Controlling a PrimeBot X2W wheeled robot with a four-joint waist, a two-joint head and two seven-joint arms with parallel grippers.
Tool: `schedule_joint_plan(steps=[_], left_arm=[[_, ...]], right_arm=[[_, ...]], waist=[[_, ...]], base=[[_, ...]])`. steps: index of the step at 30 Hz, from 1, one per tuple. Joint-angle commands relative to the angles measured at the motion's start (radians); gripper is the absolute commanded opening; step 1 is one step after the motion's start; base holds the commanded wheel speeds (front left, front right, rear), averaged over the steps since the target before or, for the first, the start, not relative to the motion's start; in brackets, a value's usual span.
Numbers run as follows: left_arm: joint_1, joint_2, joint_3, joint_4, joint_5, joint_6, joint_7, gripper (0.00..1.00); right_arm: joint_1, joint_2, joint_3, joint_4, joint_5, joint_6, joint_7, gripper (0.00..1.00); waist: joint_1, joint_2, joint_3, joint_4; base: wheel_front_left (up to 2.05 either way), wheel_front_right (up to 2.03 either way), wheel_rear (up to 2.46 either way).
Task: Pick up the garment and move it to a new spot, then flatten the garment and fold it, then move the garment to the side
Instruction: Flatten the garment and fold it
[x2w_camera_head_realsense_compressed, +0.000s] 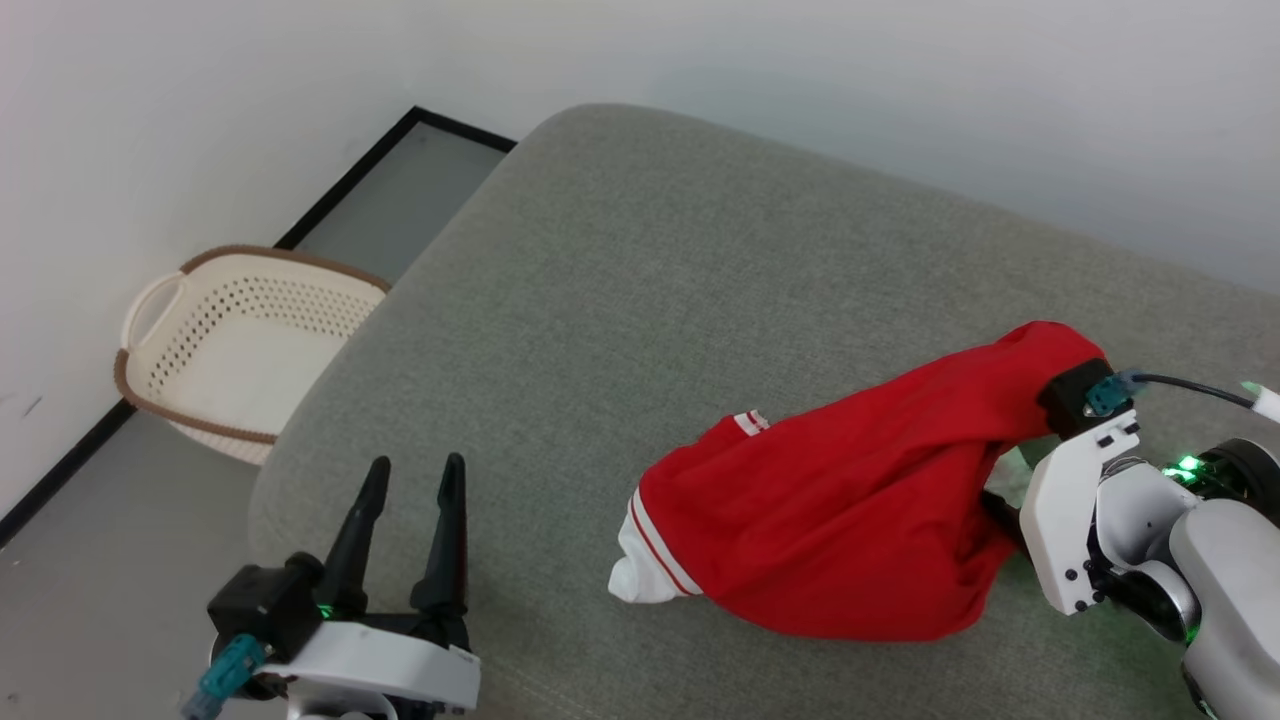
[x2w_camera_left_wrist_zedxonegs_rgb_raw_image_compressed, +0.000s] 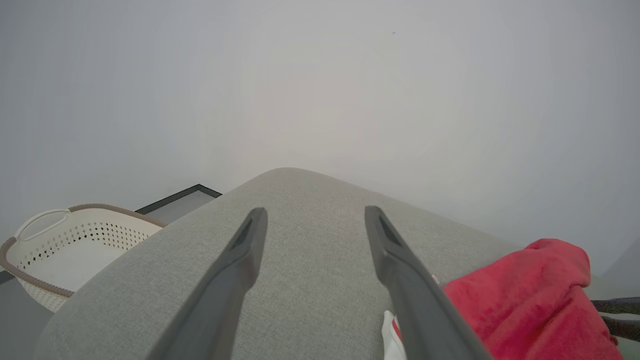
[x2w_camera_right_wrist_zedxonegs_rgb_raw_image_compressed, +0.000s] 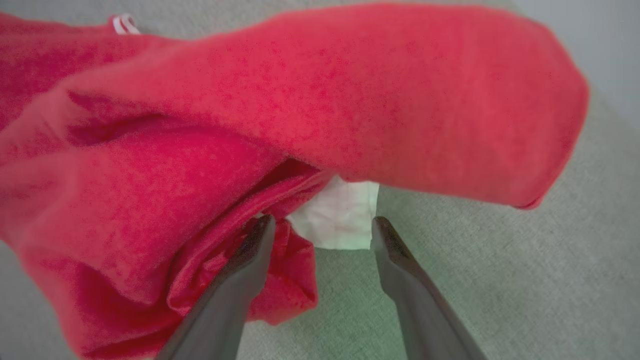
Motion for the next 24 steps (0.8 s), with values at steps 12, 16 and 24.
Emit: schedule_joint_plan(steps=[12, 16, 24], left_arm=[[-0.005, -0.016, 0.009, -0.014, -0.008, -0.004, 0.0, 1.0], [-0.008, -0.02, 0.008, -0.015, -0.01, -0.004, 0.0, 1.0], [-0.017, -0.026, -0.003, -0.007, -0.006, -0.004, 0.0, 1.0]], right_arm=[[-0.114, 0.029, 0.042, 0.135, 0.024, -0.001, 0.147, 1.0], [-0.146, 0.05, 0.064, 0.195, 0.027, -0.001, 0.143, 1.0], [-0.195, 0.065, 0.123, 0.31, 0.056, -0.001, 0.125, 0.0]], waist=[[0.0, 0.0, 0.03, 0.015], [0.0, 0.0, 0.039, 0.019], [0.0, 0.0, 0.051, 0.022]], base=[[0.0, 0.0, 0.0], [0.0, 0.0, 0.0], [-0.05, -0.05, -0.05]])
